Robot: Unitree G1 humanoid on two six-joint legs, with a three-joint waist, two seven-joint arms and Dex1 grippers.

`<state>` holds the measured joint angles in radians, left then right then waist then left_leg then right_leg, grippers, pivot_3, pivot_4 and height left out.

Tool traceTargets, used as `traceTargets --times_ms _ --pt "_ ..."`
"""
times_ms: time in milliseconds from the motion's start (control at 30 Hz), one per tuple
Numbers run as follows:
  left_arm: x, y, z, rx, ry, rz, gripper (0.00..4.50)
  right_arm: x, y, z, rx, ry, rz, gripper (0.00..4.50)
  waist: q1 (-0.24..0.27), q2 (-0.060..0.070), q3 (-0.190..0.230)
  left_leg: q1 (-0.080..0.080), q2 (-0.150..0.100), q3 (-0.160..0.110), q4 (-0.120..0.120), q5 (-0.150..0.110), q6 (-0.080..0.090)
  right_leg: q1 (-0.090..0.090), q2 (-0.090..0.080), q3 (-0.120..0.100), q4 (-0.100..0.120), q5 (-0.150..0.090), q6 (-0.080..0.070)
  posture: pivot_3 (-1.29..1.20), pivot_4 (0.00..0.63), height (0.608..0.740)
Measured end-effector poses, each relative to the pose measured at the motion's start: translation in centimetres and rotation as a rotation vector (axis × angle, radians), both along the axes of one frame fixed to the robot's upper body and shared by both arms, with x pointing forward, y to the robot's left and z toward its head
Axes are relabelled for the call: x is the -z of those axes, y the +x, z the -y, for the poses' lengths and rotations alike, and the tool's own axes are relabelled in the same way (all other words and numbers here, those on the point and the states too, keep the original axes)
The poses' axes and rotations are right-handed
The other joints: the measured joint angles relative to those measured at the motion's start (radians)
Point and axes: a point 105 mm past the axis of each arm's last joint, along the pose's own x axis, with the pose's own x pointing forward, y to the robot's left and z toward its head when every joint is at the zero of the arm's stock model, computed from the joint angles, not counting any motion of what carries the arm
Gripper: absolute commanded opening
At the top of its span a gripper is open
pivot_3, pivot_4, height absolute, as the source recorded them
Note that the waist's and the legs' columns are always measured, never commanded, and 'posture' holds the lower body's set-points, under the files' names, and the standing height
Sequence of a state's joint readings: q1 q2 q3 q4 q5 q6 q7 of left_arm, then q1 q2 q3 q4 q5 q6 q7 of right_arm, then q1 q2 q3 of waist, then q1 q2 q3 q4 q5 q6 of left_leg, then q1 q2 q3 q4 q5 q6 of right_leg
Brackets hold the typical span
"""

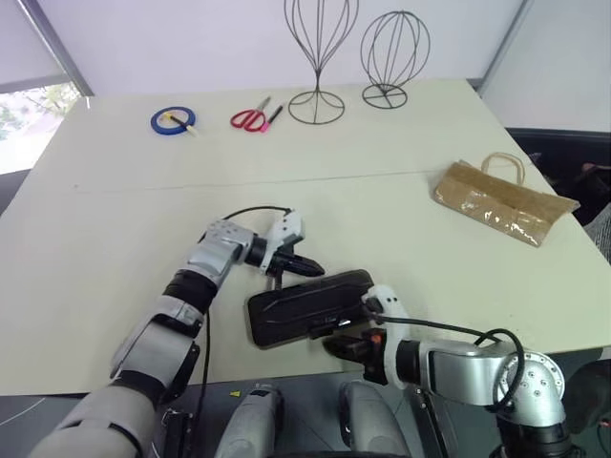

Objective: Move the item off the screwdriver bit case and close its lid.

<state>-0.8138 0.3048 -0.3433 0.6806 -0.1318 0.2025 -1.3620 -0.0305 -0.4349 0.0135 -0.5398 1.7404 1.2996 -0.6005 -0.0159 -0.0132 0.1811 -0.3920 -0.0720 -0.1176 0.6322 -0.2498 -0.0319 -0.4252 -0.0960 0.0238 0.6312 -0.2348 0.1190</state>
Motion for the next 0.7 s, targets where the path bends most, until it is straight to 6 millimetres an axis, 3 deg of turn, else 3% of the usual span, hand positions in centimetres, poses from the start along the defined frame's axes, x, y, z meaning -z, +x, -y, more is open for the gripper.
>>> traceTargets --times_ms 467,700 --pt "0.3 -0.9 0.4 0.071 0.022 0.041 0.00 -0.3 0.5 -1.5 0.063 -0.005 -0.066 0.02 0.001 -0.001 -0.002 0.001 0.000 0.000 0.000 0.000 0.001 0.002 0.001 0.000 0.000 0.000 0.000 0.00 0.150 0.740" --pt "0.3 -1.3 0.1 0.084 0.036 0.071 0.00 0.0 0.9 -2.2 0.035 -0.054 0.005 0.02 -0.004 -0.001 -0.003 0.002 0.002 0.000 0.000 0.000 0.001 0.003 0.003 0.000 0.000 0.000 0.000 0.00 0.150 0.740"
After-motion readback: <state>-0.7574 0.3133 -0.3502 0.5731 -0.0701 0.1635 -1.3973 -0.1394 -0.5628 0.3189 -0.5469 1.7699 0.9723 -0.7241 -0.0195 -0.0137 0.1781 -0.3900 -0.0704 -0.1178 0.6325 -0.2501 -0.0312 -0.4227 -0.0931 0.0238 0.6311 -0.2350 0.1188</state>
